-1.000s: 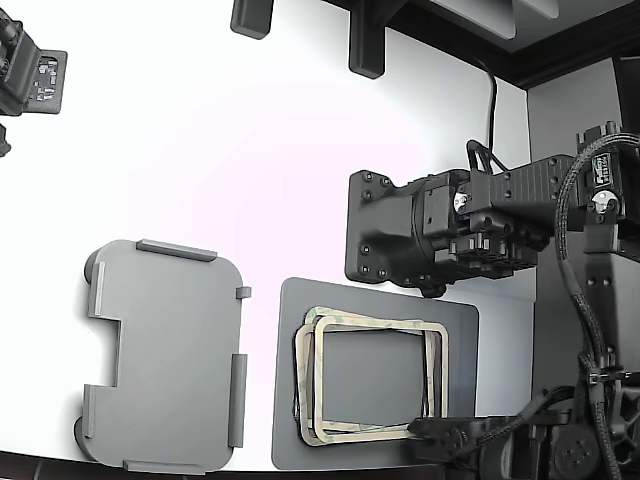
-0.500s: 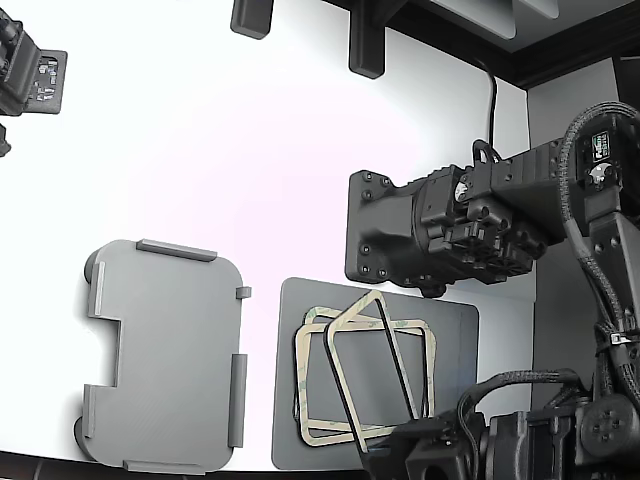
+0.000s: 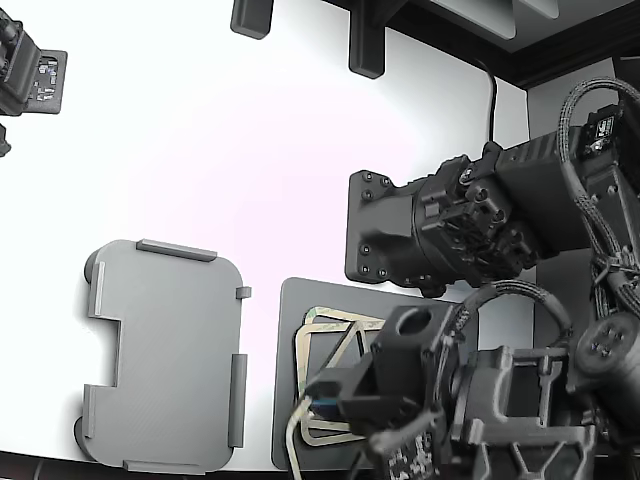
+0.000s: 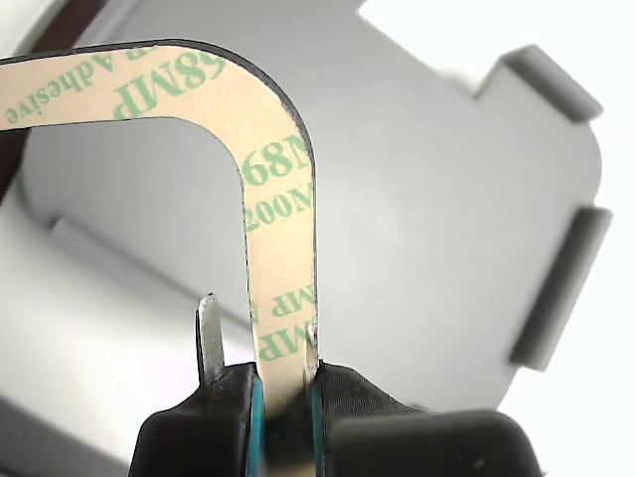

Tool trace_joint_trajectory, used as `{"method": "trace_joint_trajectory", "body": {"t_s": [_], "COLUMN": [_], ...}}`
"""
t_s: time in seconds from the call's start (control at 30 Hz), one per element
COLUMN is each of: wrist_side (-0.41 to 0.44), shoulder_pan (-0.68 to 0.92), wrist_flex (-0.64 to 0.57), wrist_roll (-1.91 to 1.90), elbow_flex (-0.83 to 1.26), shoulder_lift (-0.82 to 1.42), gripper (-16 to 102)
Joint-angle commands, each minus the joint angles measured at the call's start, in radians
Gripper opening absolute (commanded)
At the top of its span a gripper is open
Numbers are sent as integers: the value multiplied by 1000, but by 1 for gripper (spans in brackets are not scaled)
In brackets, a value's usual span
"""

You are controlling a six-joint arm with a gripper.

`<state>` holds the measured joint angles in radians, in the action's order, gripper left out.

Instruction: Grab top frame and put it into gray box.

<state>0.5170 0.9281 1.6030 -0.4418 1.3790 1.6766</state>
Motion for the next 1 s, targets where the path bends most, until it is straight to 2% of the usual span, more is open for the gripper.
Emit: {"method": "trace_joint_trajectory", "body": {"t_s": [0.0,0.07,0.17,0.27,0.37,0.57,0.7,0.97], "wrist_side": [41,14,-52,-120,-146,-268,-310,-437], "shoulder_pan": [-89,-133,-202,-256,-288,-357,-374,-440], "wrist_flex": [-29,-17,-32,52,52,52,52,52], "wrist_roll": [-747,-991,-1080,-1347,-1572,-1606,-1733,-1707], "elbow_flex": [14,6,-23,-130,-137,-135,-126,-80], "shoulder_lift": [43,28,-12,-104,-129,-169,-181,-225], "gripper": [-13,-13,-12,-13,-13,-13,-13,-13]}}
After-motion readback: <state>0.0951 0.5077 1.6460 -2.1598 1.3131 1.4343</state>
